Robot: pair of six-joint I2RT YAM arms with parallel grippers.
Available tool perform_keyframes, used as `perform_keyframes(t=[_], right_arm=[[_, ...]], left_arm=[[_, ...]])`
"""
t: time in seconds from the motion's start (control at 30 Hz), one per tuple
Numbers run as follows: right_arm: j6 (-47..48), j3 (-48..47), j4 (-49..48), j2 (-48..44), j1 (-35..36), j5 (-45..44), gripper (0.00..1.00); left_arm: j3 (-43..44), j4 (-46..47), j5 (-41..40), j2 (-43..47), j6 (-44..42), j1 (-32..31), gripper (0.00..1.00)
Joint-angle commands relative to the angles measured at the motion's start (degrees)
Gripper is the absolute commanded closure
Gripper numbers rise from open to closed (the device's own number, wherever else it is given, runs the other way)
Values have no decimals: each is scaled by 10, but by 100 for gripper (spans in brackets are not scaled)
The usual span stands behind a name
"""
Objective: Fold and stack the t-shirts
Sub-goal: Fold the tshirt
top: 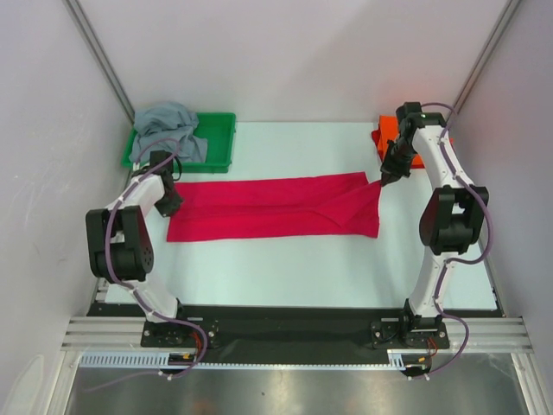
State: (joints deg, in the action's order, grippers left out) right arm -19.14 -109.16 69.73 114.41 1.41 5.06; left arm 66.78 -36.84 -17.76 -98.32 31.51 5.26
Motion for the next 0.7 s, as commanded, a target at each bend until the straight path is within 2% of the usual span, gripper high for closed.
perform_keyframes(t=[0.0, 0.67], right_arm=[[11, -29, -7, 10, 3, -7, 100], [10, -48, -30, 62, 5, -5, 100]], left_arm=[[29, -8, -19, -12, 4, -2, 99], [77, -20, -16, -64, 17, -2, 97]])
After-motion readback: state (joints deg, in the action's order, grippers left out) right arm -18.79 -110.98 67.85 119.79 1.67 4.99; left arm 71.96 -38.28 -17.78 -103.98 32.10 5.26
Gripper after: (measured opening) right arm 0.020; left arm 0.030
